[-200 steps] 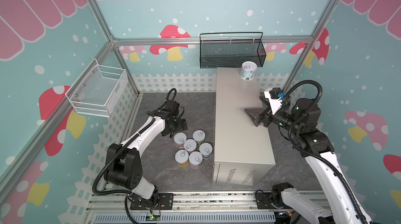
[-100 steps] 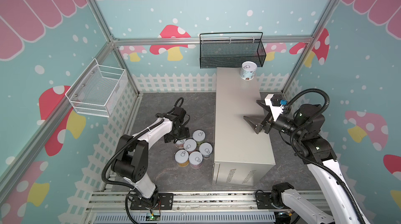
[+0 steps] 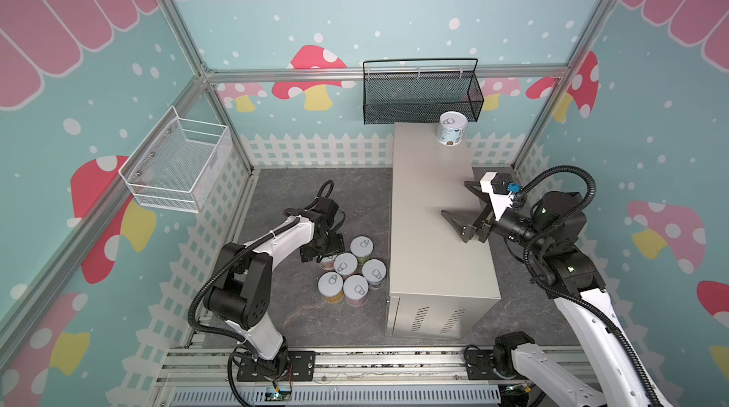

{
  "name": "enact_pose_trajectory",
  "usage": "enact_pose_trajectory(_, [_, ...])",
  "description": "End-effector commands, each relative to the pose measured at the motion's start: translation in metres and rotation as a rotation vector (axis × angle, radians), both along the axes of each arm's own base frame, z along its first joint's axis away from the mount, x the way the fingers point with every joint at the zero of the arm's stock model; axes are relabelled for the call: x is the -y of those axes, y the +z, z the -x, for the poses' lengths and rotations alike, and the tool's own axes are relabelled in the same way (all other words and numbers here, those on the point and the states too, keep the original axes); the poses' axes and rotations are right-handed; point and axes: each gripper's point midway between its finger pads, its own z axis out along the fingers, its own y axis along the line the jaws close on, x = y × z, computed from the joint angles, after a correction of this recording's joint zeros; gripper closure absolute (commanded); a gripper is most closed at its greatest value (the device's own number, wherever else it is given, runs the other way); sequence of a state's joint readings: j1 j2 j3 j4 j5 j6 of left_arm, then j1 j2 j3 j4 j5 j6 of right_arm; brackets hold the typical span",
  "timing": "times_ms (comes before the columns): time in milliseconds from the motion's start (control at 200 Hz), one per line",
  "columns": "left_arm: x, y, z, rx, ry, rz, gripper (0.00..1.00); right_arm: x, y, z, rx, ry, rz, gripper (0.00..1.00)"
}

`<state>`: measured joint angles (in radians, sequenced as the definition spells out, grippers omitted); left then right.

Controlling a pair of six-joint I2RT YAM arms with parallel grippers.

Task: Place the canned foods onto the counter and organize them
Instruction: 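Grasp the pink-labelled can with the left gripper while the right gripper withdraws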

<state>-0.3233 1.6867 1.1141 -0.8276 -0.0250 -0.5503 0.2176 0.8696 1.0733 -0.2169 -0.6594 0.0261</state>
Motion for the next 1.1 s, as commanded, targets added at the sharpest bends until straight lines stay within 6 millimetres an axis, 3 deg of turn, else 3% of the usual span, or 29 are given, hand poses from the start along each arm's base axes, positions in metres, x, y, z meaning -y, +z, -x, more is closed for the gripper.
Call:
enact_pose_trajectory(0, [-0.001,-0.001,0.005,0.001,0.033,0.023,0.09,-0.002,0.005,0.002,0.037,0.010,-0.010,0.01])
enact_pose_trajectory(265, [-0.002,-0.007,0.011,0.010,0.061,0.043,0.11,-0.004,-0.005,0.002,0.027,0.021,0.004,0.01])
enact_pose_trajectory(595, [-0.006,0.001,0.009,0.069,0.100,0.077,0.27,-0.006,-0.008,-0.002,0.022,0.022,0.011,0.01])
enact_pose_trajectory(906, [-0.006,0.035,-0.005,0.149,0.074,0.115,0.39,-0.006,-0.008,0.001,0.018,0.028,0.017,0.01])
enact_pose_trajectory(1096, [-0.008,0.067,-0.011,0.198,0.036,0.112,0.41,-0.022,-0.005,0.006,-0.030,0.127,0.048,0.01])
